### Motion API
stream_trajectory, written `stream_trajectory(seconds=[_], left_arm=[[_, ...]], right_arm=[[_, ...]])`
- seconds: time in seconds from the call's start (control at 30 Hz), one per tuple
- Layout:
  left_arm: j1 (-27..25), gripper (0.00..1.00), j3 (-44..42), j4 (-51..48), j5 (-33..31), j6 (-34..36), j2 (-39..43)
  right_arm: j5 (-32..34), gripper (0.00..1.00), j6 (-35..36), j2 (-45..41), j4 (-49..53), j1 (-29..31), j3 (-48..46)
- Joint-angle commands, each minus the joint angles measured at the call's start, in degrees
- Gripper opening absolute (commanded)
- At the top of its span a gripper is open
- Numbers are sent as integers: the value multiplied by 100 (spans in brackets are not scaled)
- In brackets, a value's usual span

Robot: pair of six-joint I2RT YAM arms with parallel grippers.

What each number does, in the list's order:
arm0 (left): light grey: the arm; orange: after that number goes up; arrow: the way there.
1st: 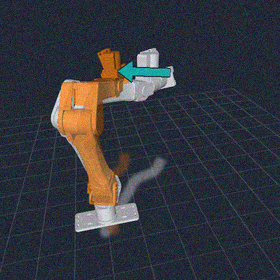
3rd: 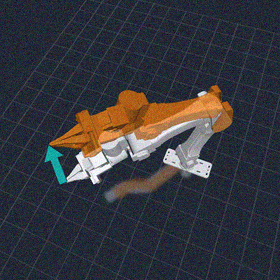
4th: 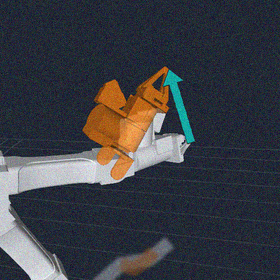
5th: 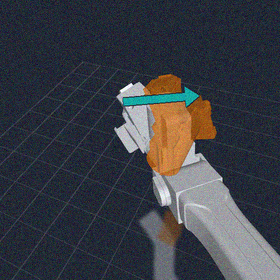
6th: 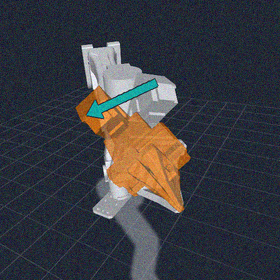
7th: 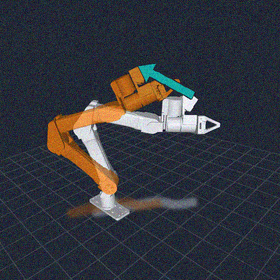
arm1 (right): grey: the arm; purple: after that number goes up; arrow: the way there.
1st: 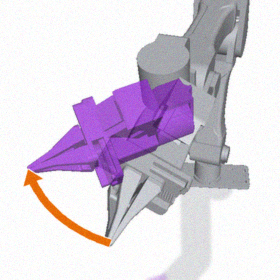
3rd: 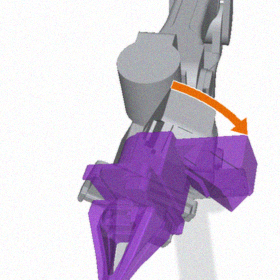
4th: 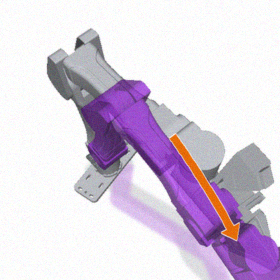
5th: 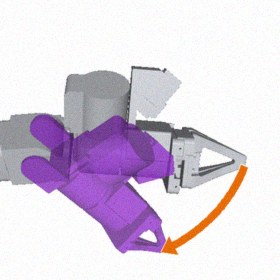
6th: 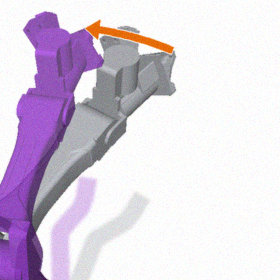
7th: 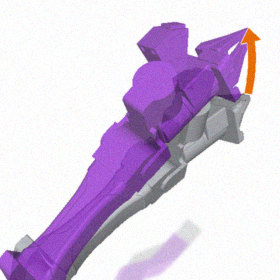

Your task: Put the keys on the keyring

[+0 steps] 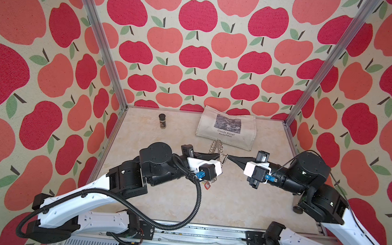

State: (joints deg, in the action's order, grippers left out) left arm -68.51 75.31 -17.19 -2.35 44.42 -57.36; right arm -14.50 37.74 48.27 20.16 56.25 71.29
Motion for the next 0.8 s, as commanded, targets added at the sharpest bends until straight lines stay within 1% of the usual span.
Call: stream_trajectory(seconds=[0.0,0.47,0.77], left_arm=[[-33,0,43,234,112,-151,116],[-39,0,151,46,253,-202,67],[-37,0,239,-143,116,-256,-12]], right_arm=[[135,0,88,36,-113,39,-24],[122,0,131,180,-124,44,64],[5,0,103,97,-177,54,69]])
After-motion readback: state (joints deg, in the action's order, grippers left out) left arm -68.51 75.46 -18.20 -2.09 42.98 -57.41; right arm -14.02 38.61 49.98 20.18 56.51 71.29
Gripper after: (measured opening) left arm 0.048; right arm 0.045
